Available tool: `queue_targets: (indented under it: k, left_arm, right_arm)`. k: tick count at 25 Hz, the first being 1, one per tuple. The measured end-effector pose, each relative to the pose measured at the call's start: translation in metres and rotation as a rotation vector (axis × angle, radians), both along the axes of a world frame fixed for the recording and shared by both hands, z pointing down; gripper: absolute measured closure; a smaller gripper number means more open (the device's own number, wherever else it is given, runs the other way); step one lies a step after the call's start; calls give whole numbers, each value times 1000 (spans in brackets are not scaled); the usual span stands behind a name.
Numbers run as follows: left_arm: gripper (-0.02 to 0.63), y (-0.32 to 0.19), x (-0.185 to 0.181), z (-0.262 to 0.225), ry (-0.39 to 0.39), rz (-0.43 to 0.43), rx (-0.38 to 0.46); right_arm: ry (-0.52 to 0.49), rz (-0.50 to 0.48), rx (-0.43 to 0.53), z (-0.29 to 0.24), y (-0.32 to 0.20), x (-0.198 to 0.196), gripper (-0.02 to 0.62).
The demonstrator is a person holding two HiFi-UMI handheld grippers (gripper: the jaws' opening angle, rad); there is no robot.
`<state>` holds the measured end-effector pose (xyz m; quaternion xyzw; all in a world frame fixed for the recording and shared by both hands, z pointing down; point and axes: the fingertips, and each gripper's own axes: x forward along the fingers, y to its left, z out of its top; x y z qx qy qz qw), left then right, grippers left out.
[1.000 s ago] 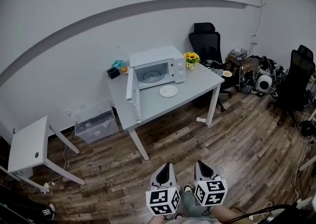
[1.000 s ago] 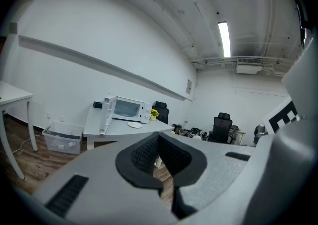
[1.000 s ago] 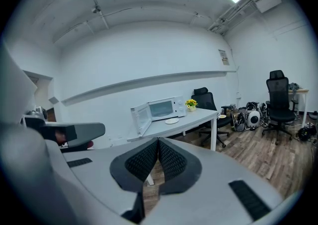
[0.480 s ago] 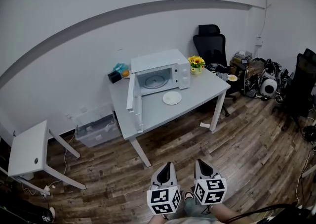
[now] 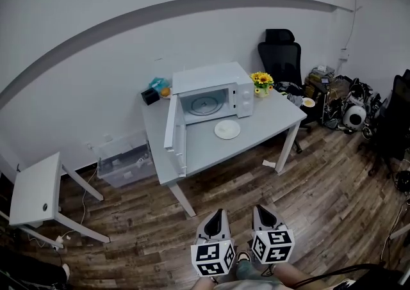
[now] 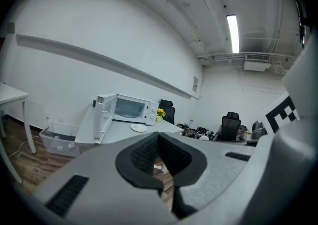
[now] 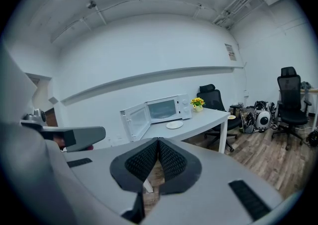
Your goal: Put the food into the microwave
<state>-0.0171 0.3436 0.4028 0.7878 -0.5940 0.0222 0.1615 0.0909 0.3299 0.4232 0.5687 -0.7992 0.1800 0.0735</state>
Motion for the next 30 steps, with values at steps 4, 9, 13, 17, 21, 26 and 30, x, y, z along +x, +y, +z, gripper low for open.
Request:
queue_targets:
  k: [4, 9, 13, 17, 21, 26, 30]
  left_arm:
    - [604, -22, 1, -2, -3, -11, -6]
    - [604, -51, 7, -2, -7, -25, -13]
    - [604, -70, 15, -2, -11, -32, -11]
    - [604, -90, 20, -2, -21, -41, -8]
    - [604, -108, 24, -1, -26, -54, -10]
    - [604, -128, 26, 2, -26, -63, -18]
    - [604, -140, 30, 7, -23, -70, -29]
  right_arm:
    - [-2, -15, -4, -2, -23, 1, 578]
    - [-2, -28, -6, -3, -53, 7, 578]
    - [-4, -38, -8, -2, -75, 14, 578]
    - [-10, -53, -6, -1, -97, 19, 578]
    - [-15, -69, -14, 1, -116, 24, 578]
    - [-14, -85, -16, 2, -137, 25, 578]
    - [-11, -98, -24, 6, -149, 28, 578]
